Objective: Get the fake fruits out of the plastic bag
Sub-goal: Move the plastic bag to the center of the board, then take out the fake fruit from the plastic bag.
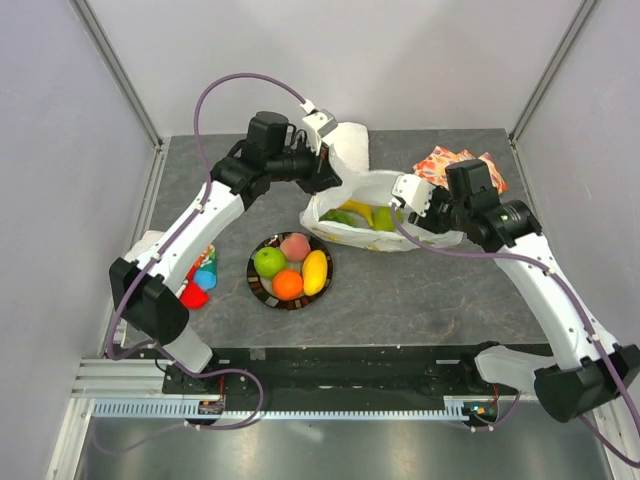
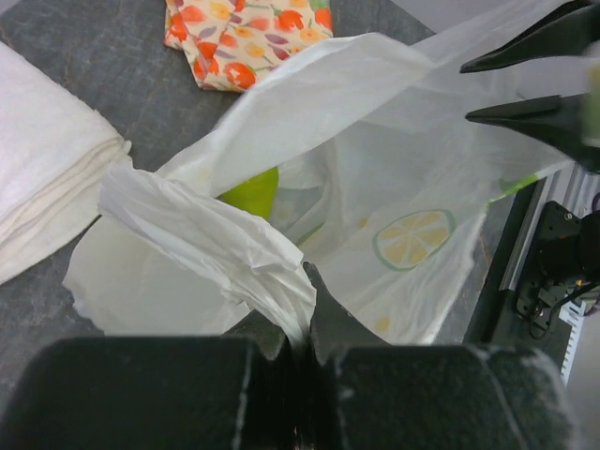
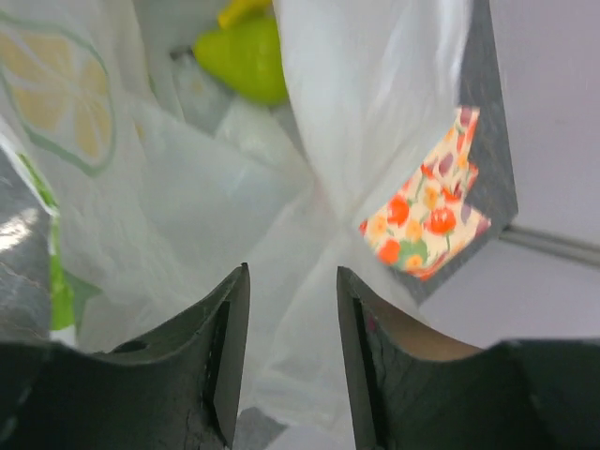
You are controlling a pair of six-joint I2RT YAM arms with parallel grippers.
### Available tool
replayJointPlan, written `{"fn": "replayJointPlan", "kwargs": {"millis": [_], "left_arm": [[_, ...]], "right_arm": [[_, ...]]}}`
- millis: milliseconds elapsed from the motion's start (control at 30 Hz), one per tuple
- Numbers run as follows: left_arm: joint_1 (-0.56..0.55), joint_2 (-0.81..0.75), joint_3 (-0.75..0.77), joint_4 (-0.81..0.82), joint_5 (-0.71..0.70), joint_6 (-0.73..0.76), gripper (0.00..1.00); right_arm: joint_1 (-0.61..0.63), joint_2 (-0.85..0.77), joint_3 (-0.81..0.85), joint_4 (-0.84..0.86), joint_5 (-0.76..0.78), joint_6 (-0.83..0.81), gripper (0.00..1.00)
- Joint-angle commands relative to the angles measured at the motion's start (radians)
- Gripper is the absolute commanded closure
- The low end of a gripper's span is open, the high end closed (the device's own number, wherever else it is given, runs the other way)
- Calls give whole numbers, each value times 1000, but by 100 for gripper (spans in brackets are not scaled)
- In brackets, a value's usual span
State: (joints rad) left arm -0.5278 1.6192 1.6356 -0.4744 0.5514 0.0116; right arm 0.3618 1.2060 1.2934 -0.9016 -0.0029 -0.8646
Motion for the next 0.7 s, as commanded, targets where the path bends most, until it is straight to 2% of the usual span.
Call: {"fn": "replayJointPlan", "kwargs": {"millis": [0,67,167,200,300,333,467,567,667], "left_arm": [[-20,-19,-55,11,-11,-33,98],[-23,-30,-63,11,-13,-42,98],[-23,-32,-74,13,-30,-39,98],[-23,-32,-74,13,-33,-39,98],[-23,-24,-74,29,-71,-59,98],[-23,-24,-74,34,-134,-74,98],[-24,-28,-89,37,-215,-108,98],[-24,-48,-126,33,-298,-128,98],[-24,-77,-166,33,-381,-142,98]], "right_arm": [[-1,5,4,100,-284,33,47],[0,67,46,118,-376,47,47],[3,237,156,109,-443,71,55],[3,321,212,80,-451,69,58],[12,430,270,41,-459,6,60],[12,443,271,41,-459,-10,60],[14,492,256,30,-453,-105,60],[14,532,254,21,-411,-108,60],[12,514,210,44,-387,-126,54]]}}
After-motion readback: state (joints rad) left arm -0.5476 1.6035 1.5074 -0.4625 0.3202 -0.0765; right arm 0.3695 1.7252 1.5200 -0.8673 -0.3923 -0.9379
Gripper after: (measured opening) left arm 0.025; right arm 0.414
